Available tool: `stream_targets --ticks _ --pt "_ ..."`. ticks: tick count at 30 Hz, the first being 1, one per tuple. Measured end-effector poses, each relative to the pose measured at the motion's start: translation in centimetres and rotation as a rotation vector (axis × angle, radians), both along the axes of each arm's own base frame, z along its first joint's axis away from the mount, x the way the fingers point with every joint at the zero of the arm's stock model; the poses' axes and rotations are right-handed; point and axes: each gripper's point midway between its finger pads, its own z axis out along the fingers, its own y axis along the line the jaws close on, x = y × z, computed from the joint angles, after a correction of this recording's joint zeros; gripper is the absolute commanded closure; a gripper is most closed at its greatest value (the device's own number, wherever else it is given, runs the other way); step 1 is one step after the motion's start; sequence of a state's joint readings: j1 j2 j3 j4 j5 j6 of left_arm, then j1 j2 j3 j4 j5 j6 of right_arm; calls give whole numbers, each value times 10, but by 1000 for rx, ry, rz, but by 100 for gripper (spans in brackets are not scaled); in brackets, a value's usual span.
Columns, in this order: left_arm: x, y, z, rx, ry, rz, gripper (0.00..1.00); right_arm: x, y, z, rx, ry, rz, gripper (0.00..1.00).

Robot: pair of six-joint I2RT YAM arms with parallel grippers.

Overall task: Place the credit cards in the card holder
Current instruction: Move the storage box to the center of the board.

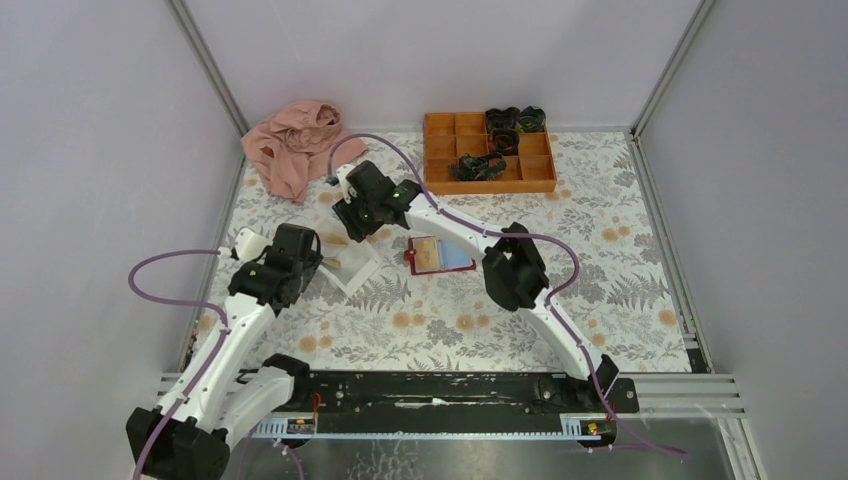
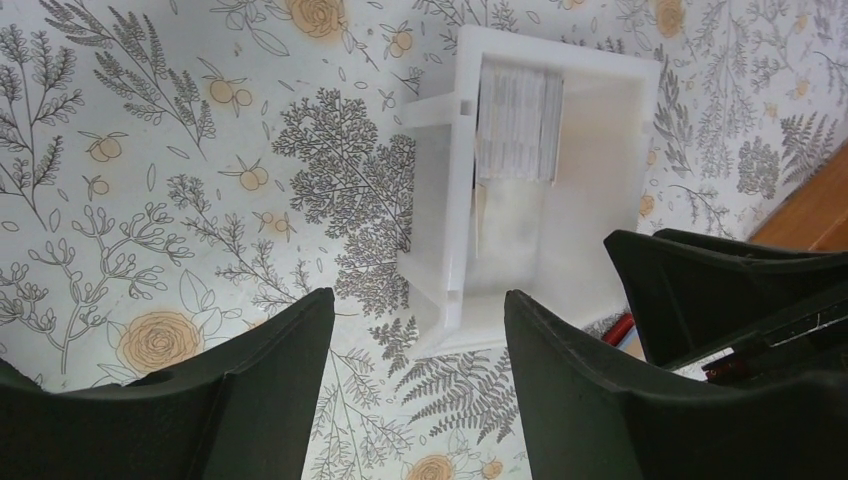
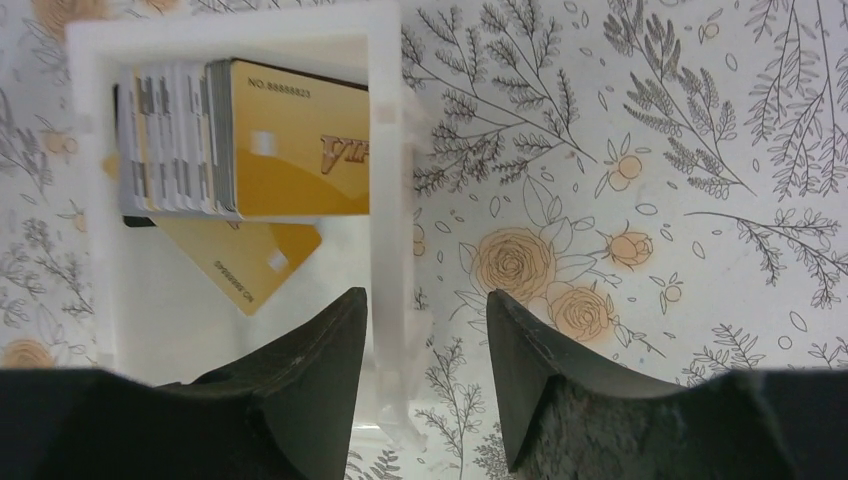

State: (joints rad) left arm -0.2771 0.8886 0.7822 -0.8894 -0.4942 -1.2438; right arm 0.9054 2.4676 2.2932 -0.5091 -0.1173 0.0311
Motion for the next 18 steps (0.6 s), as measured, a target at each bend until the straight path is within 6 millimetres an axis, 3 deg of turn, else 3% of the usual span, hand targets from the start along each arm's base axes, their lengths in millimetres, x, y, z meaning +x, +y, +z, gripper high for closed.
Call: stream_targets --ticks 2,4,12,18 --pt "-1 1 -3 -1 8 3 29 0 -4 -6 -17 4 0 54" --pt "-3 3 -6 -3 17 11 29 -1 -5 -9 -23 8 4 69" --pt "-2 6 -6 -16 13 38 29 -5 -5 -13 -12 20 22 93" --pt "-2 8 -6 -21 12 56 28 -15 -19 -14 2 23 6 96"
